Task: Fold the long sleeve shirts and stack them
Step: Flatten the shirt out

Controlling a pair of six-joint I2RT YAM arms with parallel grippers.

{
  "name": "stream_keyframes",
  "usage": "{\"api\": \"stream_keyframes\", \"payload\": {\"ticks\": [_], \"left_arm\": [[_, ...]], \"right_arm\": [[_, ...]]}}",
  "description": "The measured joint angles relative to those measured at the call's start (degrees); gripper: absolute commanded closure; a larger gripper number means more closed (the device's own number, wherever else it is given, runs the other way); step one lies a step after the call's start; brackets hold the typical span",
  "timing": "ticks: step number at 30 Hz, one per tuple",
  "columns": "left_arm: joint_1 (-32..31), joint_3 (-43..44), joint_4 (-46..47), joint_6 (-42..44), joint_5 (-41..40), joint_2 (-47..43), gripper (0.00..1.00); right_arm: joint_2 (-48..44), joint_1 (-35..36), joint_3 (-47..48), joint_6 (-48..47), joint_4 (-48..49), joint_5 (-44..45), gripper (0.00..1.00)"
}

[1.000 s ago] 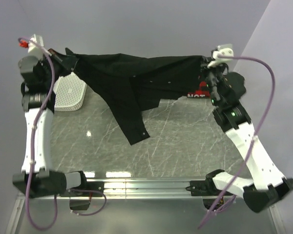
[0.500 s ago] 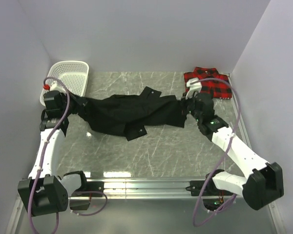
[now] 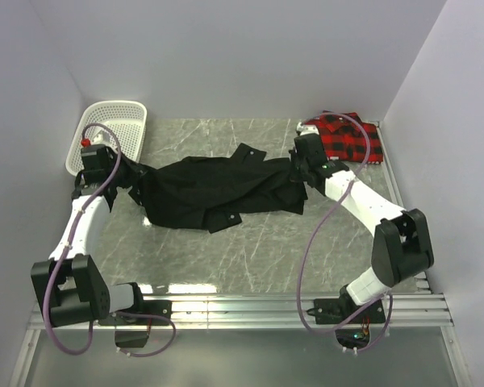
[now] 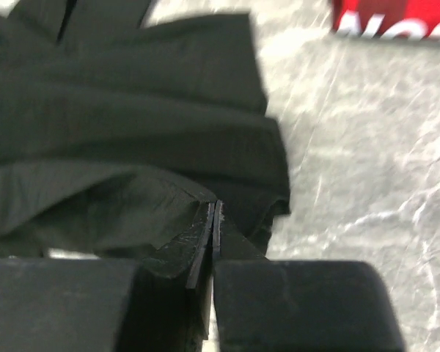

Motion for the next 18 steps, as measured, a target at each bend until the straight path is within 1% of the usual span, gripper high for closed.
{"api": "stream_keyframes", "payload": {"ticks": [1,3,4,6,7,10,13,15,18], "left_arm": [[0.0,0.9,0.0,0.3,0.2,0.9,0.97],[0.0,1.5,0.3,0.9,0.6,1.5,0.97],[0.0,1.5,0.4,1.1,0.8,1.4,0.97],[0.0,1.4,0.6,1.5,1.0,1.3,0.97],[0.0,1.3,0.7,1.8,1.1,1.3,0.96],[0.0,0.9,0.4,2.5,1.1,1.3,0.96],[0.0,0.7,0.2,2.9,1.1,1.3,0.96],[0.0,0.7,0.2,3.0,1.1,1.3,0.96],[0.0,0.7,0.2,3.3,0.8,1.3,0.96]], "right_arm": [[0.8,-0.1,1.5,0.1,-0.5,0.5,0.79],[0.9,0.1,3.0,0.1,-1.2,0.5,0.69],[0.5,0.3,3.1,-0.2,-1.3,0.6,0.63],[-1.0,1.5,2.8,-1.2,-2.1,0.9,0.55],[-1.8,2.4,2.4,-1.9,-2.2,0.9,0.49],[-6.2,8.8,-0.9,-5.3,-2.2,1.4,0.43],[-8.8,15.4,-2.0,-8.8,-2.5,-1.8,0.42],[-8.4,20.0,-2.0,-11.4,-1.7,-4.6,0.4],[-3.3,25.3,-0.6,-14.7,-1.4,-7.6,0.39]]}}
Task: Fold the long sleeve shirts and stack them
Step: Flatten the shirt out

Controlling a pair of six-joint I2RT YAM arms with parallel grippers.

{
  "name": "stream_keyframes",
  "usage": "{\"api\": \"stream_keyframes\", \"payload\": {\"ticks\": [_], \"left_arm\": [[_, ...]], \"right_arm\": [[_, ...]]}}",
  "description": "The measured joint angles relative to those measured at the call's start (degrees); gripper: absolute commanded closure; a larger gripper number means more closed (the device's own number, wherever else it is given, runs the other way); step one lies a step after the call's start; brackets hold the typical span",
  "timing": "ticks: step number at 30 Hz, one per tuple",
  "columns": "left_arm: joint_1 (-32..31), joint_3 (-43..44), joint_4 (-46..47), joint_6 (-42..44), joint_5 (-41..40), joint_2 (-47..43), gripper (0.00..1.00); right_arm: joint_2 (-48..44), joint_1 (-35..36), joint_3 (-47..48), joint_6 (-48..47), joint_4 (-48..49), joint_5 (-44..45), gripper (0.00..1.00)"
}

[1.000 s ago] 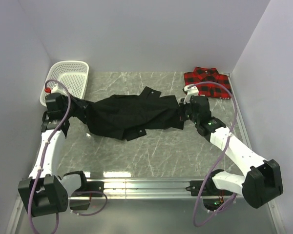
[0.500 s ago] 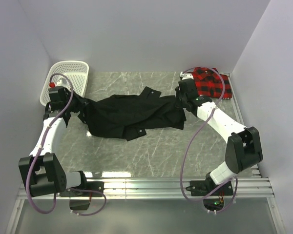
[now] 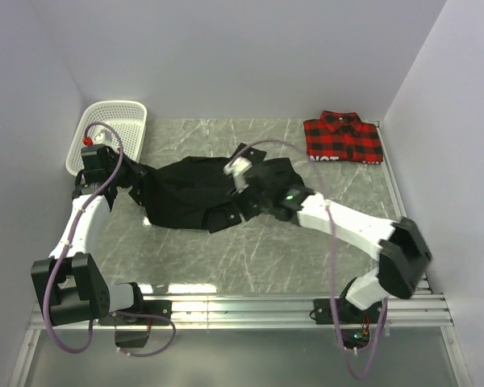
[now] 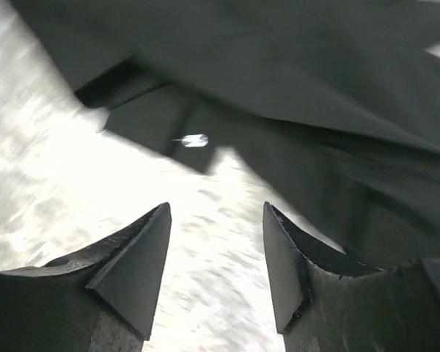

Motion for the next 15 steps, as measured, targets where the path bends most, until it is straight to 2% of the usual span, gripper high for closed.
{"api": "stream_keyframes", "payload": {"ticks": [7,15], "left_arm": [[0.0,0.0,-0.1,0.5,-1.3,0.0,0.96],[0.0,0.0,-0.5,0.5,-2.4,-0.1,0.96]], "right_arm": [[18.7,7.0,5.7,-4.6,-0.7,-2.8,0.28],[26.3,9.0,11.3,-6.4,-0.4,-3.1,0.25]]}}
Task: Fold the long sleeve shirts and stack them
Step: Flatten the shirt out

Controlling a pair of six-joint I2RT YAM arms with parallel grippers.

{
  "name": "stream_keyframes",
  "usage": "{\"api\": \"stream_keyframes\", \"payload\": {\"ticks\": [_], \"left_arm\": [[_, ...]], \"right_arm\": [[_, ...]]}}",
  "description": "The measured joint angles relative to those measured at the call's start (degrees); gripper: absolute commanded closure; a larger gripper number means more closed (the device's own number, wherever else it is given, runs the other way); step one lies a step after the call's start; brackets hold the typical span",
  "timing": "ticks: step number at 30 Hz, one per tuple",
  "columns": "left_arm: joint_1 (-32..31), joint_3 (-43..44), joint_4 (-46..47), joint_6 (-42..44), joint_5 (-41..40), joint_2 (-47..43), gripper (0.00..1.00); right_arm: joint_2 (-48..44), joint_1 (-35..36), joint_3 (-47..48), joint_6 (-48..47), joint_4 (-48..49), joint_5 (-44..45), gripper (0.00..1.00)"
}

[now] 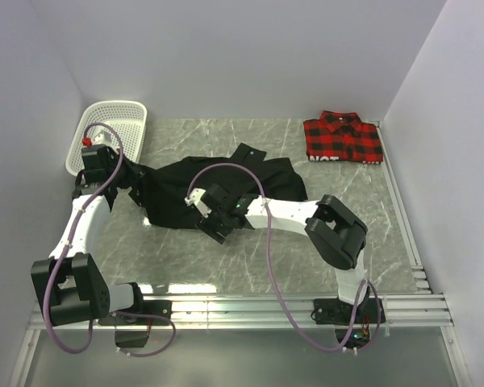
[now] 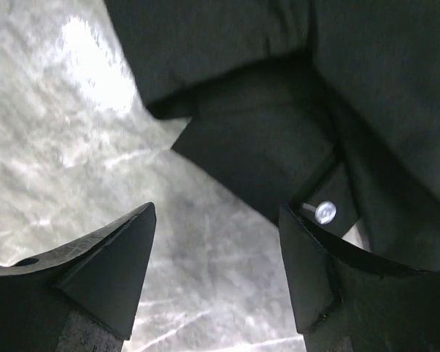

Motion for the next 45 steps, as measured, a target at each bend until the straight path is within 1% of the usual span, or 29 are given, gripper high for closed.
{"api": "stream_keyframes", "payload": {"ticks": [5,8,9,11,14,15,17,18,20,21,28,29,30,33,35,39,45], "left_arm": [[0.0,0.0,-0.7,0.0,0.0,0.0,0.97],[0.0,0.0,-0.8,0.0,-0.1,0.0,0.97],[0.0,0.0,-0.8,0.0,-0.1,0.0,0.97],[0.0,0.0,-0.8,0.0,-0.1,0.0,0.97],[0.0,0.0,-0.8,0.0,-0.2,0.0,0.97],[0.0,0.0,-0.8,0.0,-0.2,0.0,0.97],[0.0,0.0,-0.9,0.0,-0.3,0.0,0.97],[0.0,0.0,-0.9,0.1,-0.3,0.0,0.97],[0.0,0.0,-0.9,0.2,-0.4,0.0,0.97],[0.0,0.0,-1.0,0.3,-0.4,0.0,0.98],[0.0,0.0,-1.0,0.4,-0.5,0.0,0.98],[0.0,0.0,-1.0,0.4,-0.5,0.0,0.98],[0.0,0.0,-1.0,0.4,-0.6,0.0,0.98],[0.0,0.0,-1.1,0.4,-0.8,0.0,0.97],[0.0,0.0,-1.2,0.4,-0.8,0.0,0.97],[0.0,0.0,-1.2,0.4,-0.9,0.0,0.97],[0.0,0.0,-1.2,0.4,-1.0,0.0,0.97]], "right_arm": [[2.9,0.0,1.8,-0.3,0.7,1.4,0.28],[4.5,0.0,3.2,-0.5,1.0,2.3,0.32],[4.9,0.0,3.6,-0.6,1.1,2.2,0.37],[5.5,0.0,4.0,-0.6,1.3,2.1,0.44],[5.9,0.0,4.4,-0.7,1.5,2.2,0.58],[6.1,0.0,4.5,-0.7,1.6,2.3,0.7],[6.6,0.2,4.8,-1.0,2.0,2.6,0.82],[6.6,0.2,4.9,-1.1,2.2,3.0,0.9],[6.7,0.2,4.9,-1.2,2.4,3.6,0.98],[6.8,0.2,4.9,-1.4,2.4,4.0,1.0],[6.1,0.2,3.7,-1.4,3.5,4.7,1.0],[5.9,0.2,3.4,-1.4,3.7,4.9,0.91],[5.6,0.1,3.0,-0.9,3.7,5.1,0.8],[4.9,-0.1,2.4,1.5,3.6,6.0,0.45],[4.6,-0.5,2.3,3.6,3.4,6.5,0.37],[3.7,-1.5,2.3,9.4,3.0,7.3,0.3],[2.7,-4.2,2.1,18.1,3.2,6.1,0.3]]}}
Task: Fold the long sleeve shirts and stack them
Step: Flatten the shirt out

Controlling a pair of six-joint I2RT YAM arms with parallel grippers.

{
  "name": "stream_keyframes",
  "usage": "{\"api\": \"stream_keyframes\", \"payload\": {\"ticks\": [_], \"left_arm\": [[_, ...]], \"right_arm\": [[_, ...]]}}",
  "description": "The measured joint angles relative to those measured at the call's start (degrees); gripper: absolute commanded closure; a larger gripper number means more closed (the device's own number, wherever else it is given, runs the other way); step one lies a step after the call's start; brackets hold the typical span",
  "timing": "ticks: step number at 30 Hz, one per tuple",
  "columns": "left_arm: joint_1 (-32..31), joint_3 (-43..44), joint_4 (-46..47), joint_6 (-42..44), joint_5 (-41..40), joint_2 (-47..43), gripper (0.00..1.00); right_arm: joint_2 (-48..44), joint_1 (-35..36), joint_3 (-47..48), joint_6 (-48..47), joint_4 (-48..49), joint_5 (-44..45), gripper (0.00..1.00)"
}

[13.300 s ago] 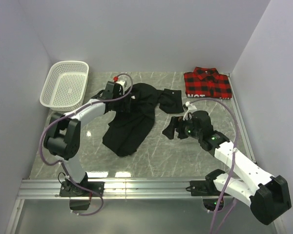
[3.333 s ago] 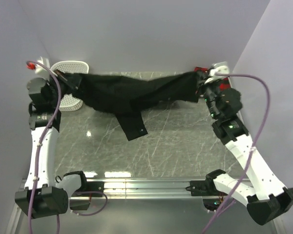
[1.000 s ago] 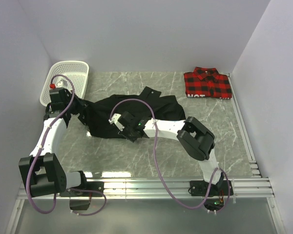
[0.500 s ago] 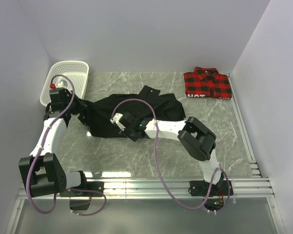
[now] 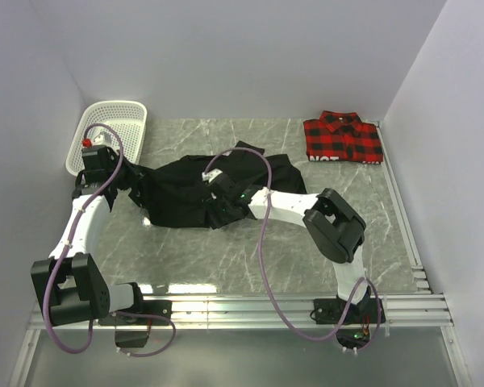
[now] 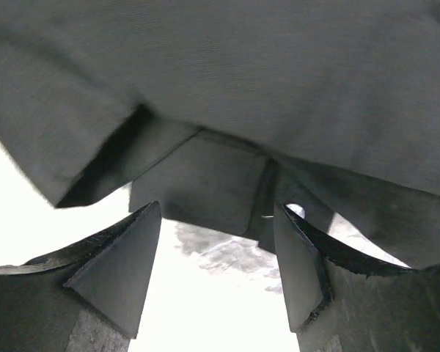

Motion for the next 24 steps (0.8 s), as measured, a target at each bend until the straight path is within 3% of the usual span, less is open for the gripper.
{"api": "stream_keyframes", "payload": {"ticks": [8,21,24], "left_arm": [[0.0,0.0,-0.2,0.0,0.0,0.0,0.97],[0.0,0.0,-0.8,0.0,-0.5,0.0,0.97],[0.0,0.0,-0.8,0.0,-0.5,0.0,0.97]], "right_arm": [[0.2,-3.4,0.0,7.3,0.0,-2.0,0.35],[5.9,-3.1,7.3,8.8,-4.6,-3.1,0.35],[7.4,-2.9,9.8,8.8,-6.6,-2.7,0.43]]}}
